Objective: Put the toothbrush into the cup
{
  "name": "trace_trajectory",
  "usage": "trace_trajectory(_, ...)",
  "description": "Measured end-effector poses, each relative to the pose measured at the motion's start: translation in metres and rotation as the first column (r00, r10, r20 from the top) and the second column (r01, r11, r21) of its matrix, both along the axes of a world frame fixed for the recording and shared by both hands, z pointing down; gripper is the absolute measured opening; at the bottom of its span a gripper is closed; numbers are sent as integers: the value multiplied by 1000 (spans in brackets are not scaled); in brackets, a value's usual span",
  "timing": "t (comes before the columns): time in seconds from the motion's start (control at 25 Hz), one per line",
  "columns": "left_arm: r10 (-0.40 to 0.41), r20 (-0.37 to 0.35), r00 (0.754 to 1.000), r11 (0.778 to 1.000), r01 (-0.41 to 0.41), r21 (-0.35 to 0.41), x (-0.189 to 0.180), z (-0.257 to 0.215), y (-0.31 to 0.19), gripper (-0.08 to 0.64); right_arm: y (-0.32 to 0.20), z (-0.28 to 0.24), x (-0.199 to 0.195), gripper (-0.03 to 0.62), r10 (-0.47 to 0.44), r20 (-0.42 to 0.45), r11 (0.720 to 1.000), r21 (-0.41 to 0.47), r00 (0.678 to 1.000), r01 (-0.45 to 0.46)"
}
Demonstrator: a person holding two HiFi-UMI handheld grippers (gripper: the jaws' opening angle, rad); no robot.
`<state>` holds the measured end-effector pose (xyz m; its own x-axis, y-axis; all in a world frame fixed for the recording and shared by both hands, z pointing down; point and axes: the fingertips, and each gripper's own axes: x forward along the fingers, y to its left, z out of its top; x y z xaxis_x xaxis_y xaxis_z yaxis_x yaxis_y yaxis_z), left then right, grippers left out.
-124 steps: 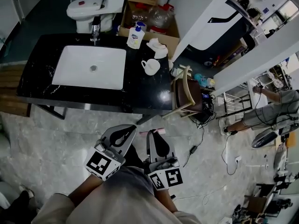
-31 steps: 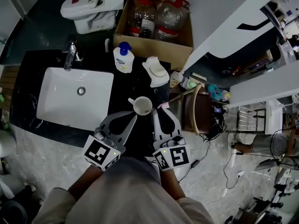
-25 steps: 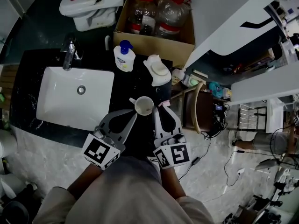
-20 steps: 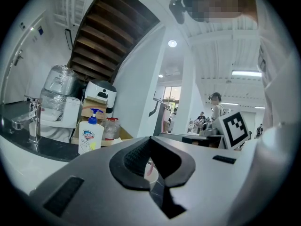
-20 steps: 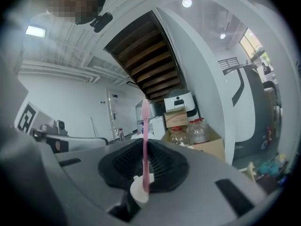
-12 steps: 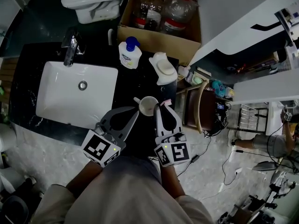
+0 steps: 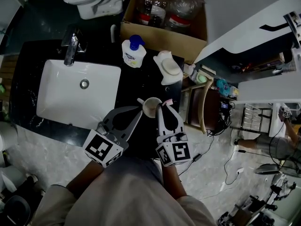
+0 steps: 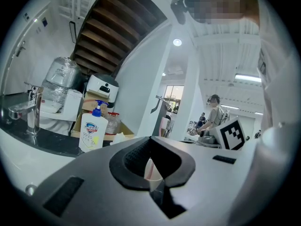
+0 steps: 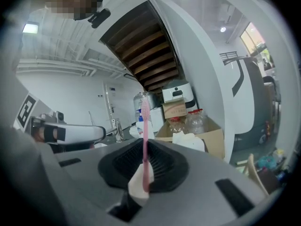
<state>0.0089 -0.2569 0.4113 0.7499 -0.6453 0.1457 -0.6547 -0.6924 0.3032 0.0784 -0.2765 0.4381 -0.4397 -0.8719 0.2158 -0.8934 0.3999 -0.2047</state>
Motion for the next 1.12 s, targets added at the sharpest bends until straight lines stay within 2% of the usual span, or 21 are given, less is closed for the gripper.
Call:
trace_trajectory(0.52, 13, 5, 1000, 1000, -13, -16, -2, 8, -8, 11, -3, 16, -5, 38, 3, -7, 999, -35, 1000, -3)
trace_trajectory(1.12, 4, -25, 1000, 999, -5, -51, -6, 14, -8, 11, -5, 28, -4, 40, 16, -36, 998, -61, 999, -18)
